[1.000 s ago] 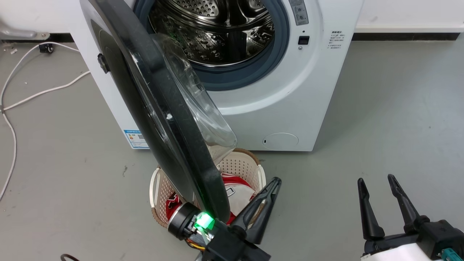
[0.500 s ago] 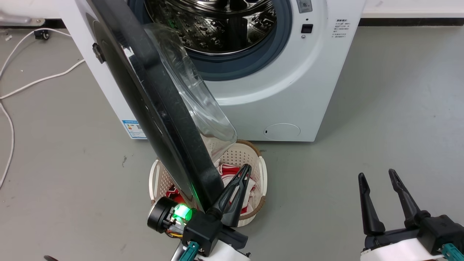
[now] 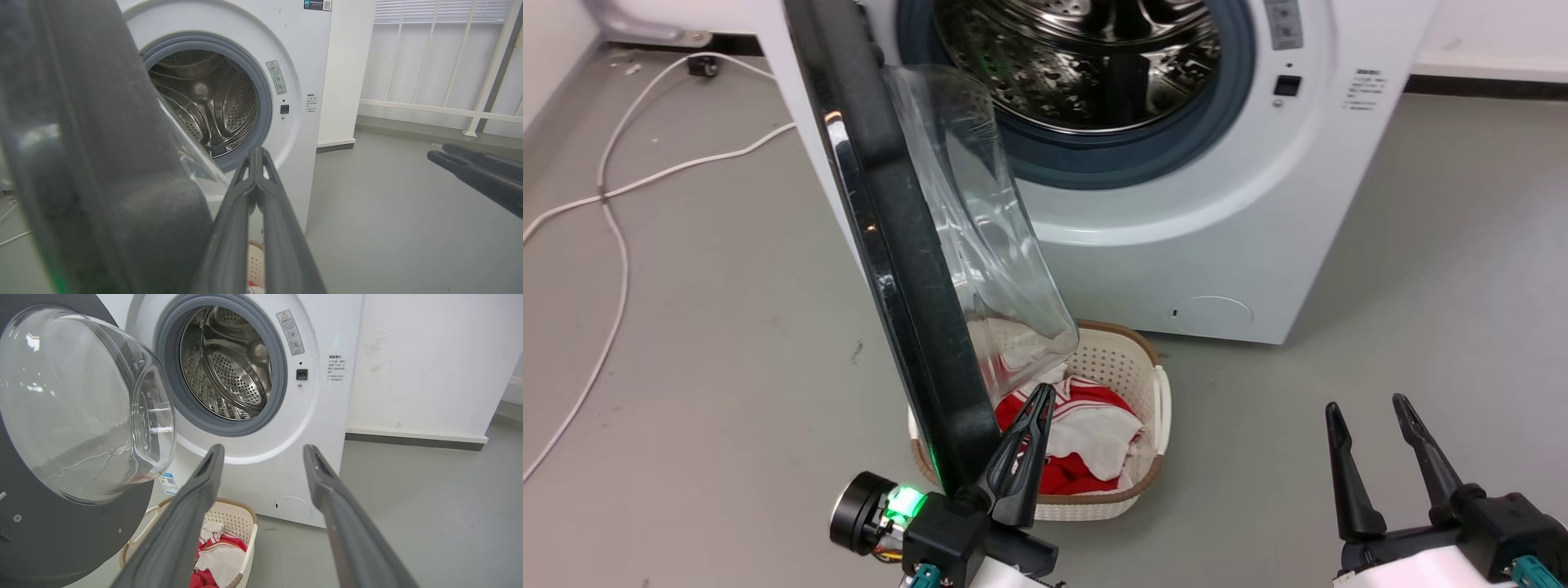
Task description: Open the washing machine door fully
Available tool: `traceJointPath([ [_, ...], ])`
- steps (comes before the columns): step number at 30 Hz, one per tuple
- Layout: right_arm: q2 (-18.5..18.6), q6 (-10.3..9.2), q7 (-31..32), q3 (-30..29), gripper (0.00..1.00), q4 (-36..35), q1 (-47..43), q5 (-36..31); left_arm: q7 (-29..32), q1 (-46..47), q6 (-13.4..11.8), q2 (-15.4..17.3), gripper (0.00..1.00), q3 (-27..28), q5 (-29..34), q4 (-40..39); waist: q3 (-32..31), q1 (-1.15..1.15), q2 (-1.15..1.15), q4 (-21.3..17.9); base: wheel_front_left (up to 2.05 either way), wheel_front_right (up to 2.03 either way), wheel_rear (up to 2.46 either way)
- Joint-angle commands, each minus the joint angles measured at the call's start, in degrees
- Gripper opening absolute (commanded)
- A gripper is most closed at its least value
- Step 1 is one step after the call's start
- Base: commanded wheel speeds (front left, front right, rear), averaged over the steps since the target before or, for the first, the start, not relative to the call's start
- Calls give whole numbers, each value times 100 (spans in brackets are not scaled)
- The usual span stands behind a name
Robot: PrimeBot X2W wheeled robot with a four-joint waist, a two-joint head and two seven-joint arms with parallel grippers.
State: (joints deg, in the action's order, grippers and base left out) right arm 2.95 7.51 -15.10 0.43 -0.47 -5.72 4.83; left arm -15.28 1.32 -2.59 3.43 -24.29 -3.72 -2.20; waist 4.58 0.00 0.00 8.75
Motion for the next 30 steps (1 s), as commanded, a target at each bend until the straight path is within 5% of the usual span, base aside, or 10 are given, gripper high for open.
traceJointPath([
  [1, -14, -4, -8, -8, 100, 15, -40, -14, 23, -49, -69, 52, 0, 167, -28, 42, -25, 0, 0, 161, 0, 0, 0],
  [17, -15, -4, -8, 22, 100, 99, -127, -36, 19, -455, -199, 16, 0, 789, -18, -66, -26, 0, 0, 1032, 0, 0, 0],
  [30, -14, -4, -8, 9, 100, 85, 29, -222, 18, -379, -373, 13, 0, 2031, -305, -98, 207, 0, 0, 1318, 0, 0, 0],
])
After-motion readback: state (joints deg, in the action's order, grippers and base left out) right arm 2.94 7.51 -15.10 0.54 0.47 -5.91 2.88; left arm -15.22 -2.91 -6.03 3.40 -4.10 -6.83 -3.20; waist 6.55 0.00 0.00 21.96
